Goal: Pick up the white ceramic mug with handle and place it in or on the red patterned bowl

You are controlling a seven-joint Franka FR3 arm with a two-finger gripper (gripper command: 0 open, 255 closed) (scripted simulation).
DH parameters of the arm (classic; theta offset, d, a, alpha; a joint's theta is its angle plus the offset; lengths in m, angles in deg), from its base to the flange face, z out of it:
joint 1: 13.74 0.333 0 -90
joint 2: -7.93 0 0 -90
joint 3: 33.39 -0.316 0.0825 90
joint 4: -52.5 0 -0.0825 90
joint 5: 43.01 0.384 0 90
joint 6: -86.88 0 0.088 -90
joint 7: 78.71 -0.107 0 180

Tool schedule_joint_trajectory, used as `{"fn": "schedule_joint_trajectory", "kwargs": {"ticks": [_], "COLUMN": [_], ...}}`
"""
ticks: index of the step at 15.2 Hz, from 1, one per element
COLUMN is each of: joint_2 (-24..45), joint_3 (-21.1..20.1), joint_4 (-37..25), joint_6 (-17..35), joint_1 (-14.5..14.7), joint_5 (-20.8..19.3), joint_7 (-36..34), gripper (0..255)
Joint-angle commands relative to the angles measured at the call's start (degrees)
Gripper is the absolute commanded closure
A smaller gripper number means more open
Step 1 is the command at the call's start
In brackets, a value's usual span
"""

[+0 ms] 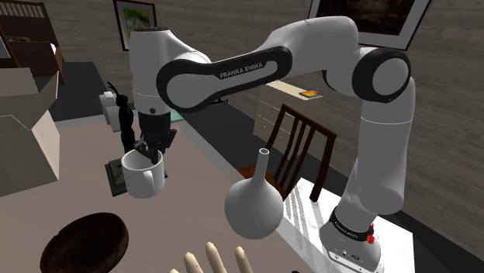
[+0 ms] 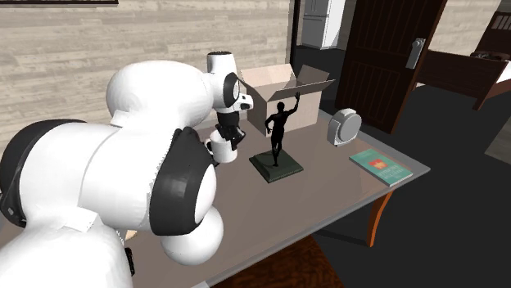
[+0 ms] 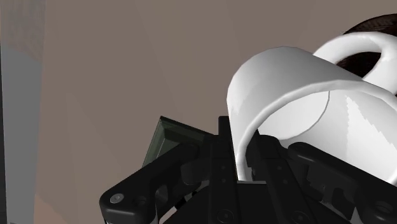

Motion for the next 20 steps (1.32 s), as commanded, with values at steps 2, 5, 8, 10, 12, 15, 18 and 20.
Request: {"fn": "schedule_joint_trajectory", "kwargs": {"ticks": [2,5,8,10,12,15,18,20], "joint_2": [-0.4,4.6,10.2,14.5,19.5,31.1,31.3,29.8], "joint_3": [-0.1,-0.6,-0.7,-0.5,0.1,2.1,2.2,1.8], "joint_4": [-1.6,-8.8,-17.5,-24.4,-33.0,-54.5,-53.4,-48.7], "joint_6": [-1.9,-5.0,-8.8,-11.8,-15.5,-24.7,-23.4,-20.6], "joint_1": [0.0,4.1,8.8,12.5,16.7,25.9,25.9,24.5], "joint_5": [0.3,-2.6,-5.5,-7.4,-9.4,-12.8,-12.7,-12.5], "joint_7": [0.2,-3.8,-7.2,-9.1,-10.5,-10.8,-11.2,-11.9], "gripper": [255,255,255,255,255,255,255,255]}}
